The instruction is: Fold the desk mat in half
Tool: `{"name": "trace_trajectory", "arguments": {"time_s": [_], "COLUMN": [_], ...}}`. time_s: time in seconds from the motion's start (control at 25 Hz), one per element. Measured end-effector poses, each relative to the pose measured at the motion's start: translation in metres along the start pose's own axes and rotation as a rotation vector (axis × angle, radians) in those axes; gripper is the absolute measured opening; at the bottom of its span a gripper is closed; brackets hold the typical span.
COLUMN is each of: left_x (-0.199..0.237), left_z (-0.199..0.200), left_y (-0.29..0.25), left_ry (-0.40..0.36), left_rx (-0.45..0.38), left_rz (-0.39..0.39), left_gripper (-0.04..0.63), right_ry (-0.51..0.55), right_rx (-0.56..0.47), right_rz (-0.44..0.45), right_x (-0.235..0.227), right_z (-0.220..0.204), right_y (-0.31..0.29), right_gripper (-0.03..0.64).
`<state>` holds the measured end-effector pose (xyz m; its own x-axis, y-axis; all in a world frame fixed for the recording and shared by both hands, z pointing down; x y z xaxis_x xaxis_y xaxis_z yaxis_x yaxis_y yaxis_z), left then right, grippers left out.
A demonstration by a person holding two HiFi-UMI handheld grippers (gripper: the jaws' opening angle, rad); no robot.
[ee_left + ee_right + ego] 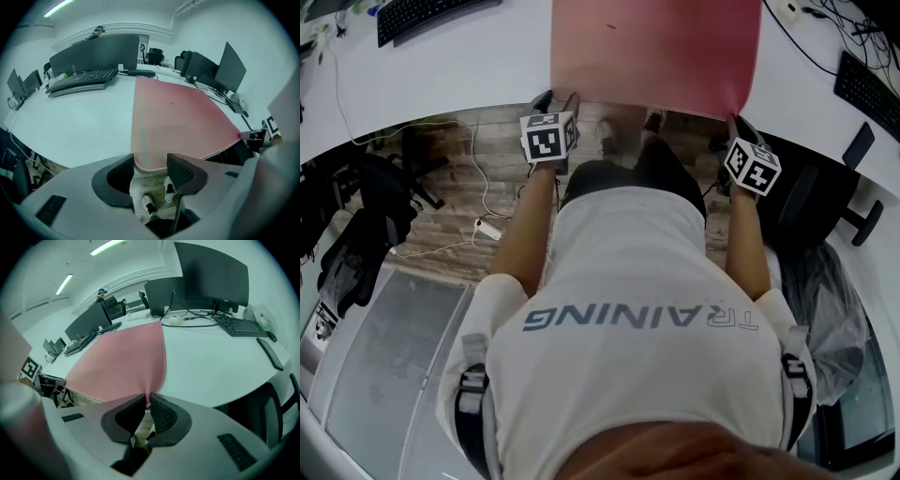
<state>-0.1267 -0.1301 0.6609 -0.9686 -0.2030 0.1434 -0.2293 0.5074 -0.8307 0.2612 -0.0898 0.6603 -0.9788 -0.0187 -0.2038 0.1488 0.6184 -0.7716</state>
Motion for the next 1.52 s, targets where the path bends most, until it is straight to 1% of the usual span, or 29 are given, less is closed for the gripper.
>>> {"name": "trace_trajectory", "arguments": {"time_s": [0.2,0.36,0.44,0.64,0.84,0.96,1.24,1.52], "left_x": [-0.004,-0.011,-0.012,-0.016,-0.021,-0.023,-0.03,-0.031], "left_z": [0.001,0.003,0.005,0.026,0.065,0.087,0.13,0.16], "left_y": [0.0,0.001,0.004,0.021,0.037,0.042,0.044,0.033], "left_ry": [0.024,0.074,0.078,0.074,0.051,0.041,0.032,0.068], "left_rx": [0.009,0.0,-0.017,-0.107,-0.205,-0.246,-0.295,-0.327], "left_rz": [-0.002,-0.048,-0.066,-0.107,-0.114,-0.115,-0.073,-0.008], "left_gripper": [0.188,0.098,0.083,0.078,0.072,0.072,0.066,0.066], "right_ry": [-0.026,-0.036,-0.042,-0.005,0.023,0.023,0.027,0.023], "right_rx": [-0.015,-0.053,-0.082,-0.17,-0.25,-0.278,-0.307,-0.316], "right_rz": [0.004,0.004,0.014,0.045,0.074,0.096,0.173,0.258], "right_x": [-0.002,0.0,0.004,0.01,0.016,0.018,0.017,0.014], "right_z": [0.002,0.008,0.015,0.045,0.082,0.101,0.139,0.175], "right_y": [0.002,0.007,0.011,0.022,0.028,0.03,0.02,0.0], "right_gripper": [0.051,0.049,0.048,0.049,0.048,0.049,0.049,0.049]}}
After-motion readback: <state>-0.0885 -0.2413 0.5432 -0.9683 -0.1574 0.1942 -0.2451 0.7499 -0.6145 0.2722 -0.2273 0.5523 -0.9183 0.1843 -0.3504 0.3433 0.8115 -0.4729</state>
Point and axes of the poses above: the fingertips, and each gripper's own axes: y backward along the fingers, x to its left, z out of its top, the point moved 2 cm from there along y, backward along the fingers, and after that the axes turned 7 degrees about -x, right-handed, at the moved point
